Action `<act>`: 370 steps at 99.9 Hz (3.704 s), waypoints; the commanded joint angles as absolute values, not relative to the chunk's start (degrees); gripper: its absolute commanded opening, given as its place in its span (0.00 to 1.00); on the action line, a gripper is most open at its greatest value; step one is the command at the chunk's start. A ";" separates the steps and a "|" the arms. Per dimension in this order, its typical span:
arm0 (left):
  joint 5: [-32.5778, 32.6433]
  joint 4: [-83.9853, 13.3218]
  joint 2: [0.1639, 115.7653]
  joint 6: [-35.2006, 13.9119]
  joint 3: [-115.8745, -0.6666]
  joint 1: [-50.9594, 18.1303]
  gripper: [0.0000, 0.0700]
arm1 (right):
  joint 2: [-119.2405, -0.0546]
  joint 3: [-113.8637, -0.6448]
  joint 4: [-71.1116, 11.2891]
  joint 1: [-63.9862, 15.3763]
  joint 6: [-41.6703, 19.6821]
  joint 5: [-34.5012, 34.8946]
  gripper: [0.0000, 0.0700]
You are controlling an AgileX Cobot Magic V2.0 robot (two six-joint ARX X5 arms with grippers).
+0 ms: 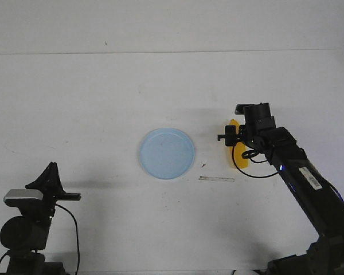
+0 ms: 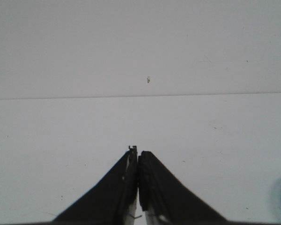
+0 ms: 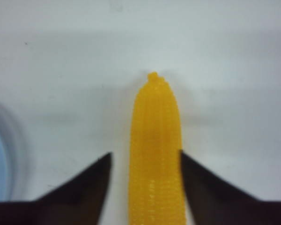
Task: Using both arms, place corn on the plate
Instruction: 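Lower the right gripper over the yellow corn and close on it, then carry the held corn with the right gripper onto the blue plate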
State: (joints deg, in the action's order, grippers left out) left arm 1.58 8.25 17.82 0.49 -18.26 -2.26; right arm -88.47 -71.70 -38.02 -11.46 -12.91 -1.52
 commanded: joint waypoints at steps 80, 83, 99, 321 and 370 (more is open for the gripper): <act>1.76 9.04 17.80 0.45 -18.85 -2.22 0.00 | -98.91 -72.77 -38.54 -10.83 -11.62 -1.96 0.80; 1.76 9.04 17.80 0.45 -18.83 -2.22 0.00 | -99.09 -72.77 -38.46 -10.70 -11.55 -1.93 0.80; 1.78 9.04 17.80 0.45 -18.83 -2.22 0.00 | -99.50 -72.71 -38.26 -10.02 -10.76 -1.41 0.77; 1.76 9.04 17.80 0.45 -18.85 -2.22 0.00 | -106.30 -74.98 -19.25 -30.44 -25.26 24.99 0.46; 1.78 9.04 17.80 0.45 -18.83 -2.22 0.00 | -107.02 -74.98 -19.25 -30.44 -25.26 23.55 0.55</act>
